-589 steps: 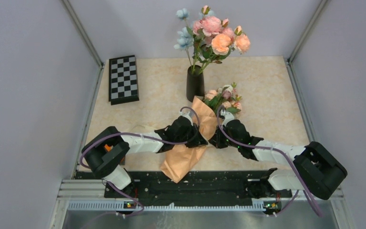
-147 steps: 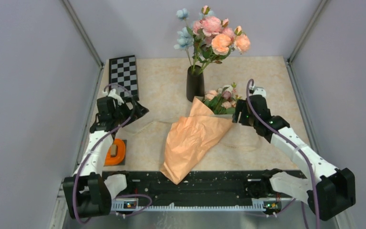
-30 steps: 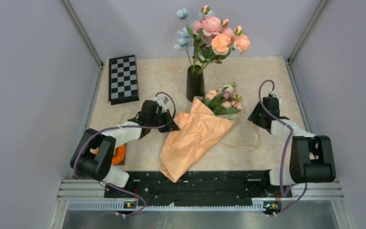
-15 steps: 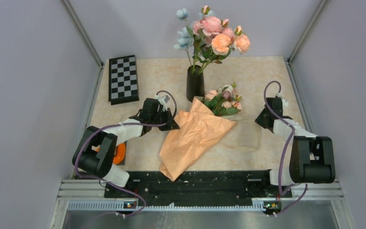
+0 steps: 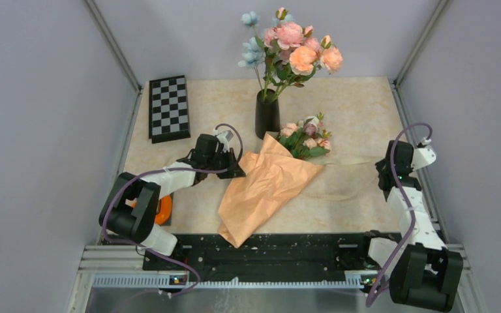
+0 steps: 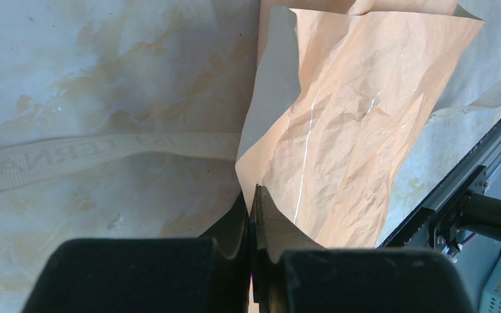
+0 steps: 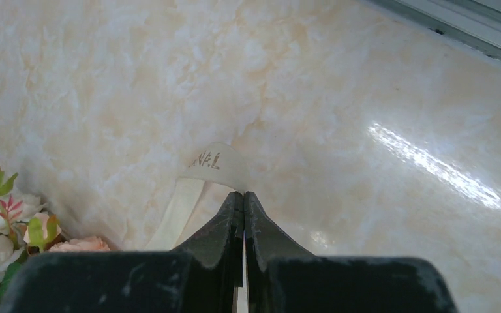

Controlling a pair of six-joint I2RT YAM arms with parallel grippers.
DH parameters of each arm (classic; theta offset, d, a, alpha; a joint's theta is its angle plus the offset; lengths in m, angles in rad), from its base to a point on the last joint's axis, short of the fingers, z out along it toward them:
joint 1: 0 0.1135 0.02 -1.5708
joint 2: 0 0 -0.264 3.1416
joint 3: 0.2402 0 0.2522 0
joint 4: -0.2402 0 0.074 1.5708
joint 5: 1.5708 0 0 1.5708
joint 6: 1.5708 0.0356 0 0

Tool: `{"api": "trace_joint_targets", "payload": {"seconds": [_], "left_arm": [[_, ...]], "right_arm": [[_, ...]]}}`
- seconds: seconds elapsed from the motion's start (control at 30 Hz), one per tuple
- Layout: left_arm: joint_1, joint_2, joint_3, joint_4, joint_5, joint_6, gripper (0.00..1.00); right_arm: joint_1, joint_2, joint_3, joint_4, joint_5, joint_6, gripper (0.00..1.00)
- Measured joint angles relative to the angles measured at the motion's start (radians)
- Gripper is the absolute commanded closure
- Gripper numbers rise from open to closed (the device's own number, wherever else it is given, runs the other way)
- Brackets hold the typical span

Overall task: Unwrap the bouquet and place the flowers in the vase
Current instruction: Untie the ribbon from the wrapping paper, then unfold the wrapping paper at the center of the board.

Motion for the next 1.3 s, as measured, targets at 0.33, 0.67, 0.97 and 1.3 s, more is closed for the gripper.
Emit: {"api": "trace_joint_targets", "payload": {"seconds": [0.33,0.67,0.97,1.3], "left_arm": [[0.000,0.000,0.000,-0.003,0.006,0.022,1.00],[0.000,0.055,0.034,0.018,0.026,0.022,1.00],[0.000,0.185,0.074,0.071,0.057,0.003,1.00],[0.000,0.291,0.172,0.152,0.066,-0.043,1.00]], "right_arm": [[0.000,-0.240,-0.052,-0.093,0.142,0.054,0.75],[0.000,-0.301,-0.052,-0.075,0.035,-0.057,0.27],[0.018,-0.141,-0.069,0.051,-0.492,-0.148,0.26],[0.248,-0.043,-0.238,0.263,-0.697,-0.033,0.27]]}}
